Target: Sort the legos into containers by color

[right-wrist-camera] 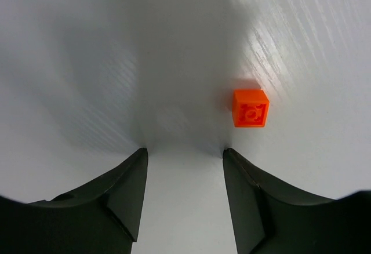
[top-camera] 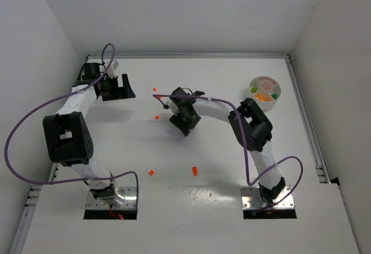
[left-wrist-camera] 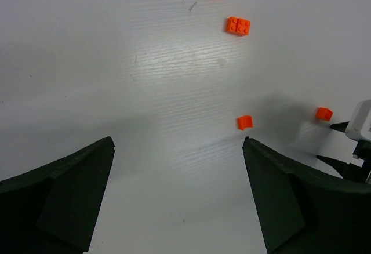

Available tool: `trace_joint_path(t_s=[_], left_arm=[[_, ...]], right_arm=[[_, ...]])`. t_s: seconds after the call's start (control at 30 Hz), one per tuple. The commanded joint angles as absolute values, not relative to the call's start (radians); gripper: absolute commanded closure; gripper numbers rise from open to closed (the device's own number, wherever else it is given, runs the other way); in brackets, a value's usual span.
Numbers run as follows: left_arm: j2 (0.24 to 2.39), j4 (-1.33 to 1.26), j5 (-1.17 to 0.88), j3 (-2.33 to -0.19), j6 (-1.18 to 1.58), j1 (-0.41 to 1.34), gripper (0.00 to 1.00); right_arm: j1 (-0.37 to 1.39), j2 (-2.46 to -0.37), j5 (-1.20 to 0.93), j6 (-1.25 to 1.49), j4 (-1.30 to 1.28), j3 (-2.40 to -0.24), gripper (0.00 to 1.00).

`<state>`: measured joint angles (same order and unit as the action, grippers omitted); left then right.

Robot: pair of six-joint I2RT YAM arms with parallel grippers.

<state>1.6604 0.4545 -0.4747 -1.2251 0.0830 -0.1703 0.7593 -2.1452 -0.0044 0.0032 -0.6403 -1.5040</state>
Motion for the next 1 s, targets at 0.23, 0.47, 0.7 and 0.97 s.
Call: trace_joint_path(t_s=[0.23, 0.47, 0.7, 0.97], left_arm=[[1.635, 0.43, -0.488, -1.244, 0.078, -0.181, 0.0], [1.644, 0.43, -0.497, -1.253, 0.078, -0.181, 0.0], [1.654, 0.43, -0.506, -1.262, 0.078, -0.181, 0.0], [1.654, 0.43, -0.506, -1.262, 0.078, -0.181, 0.0]], right_arm=[[0.715, -2.328, 0.12, 0.009, -0.687, -1.588, 0.41], [0.706, -2.361, 0.109, -0.009, -0.687, -1.638, 0.4], [0.706, -2.408, 0.086, -0.04, -0.696, -1.707, 0.42], [0.706, -2.418, 0.067, -0.06, -0.697, -1.707, 0.64]])
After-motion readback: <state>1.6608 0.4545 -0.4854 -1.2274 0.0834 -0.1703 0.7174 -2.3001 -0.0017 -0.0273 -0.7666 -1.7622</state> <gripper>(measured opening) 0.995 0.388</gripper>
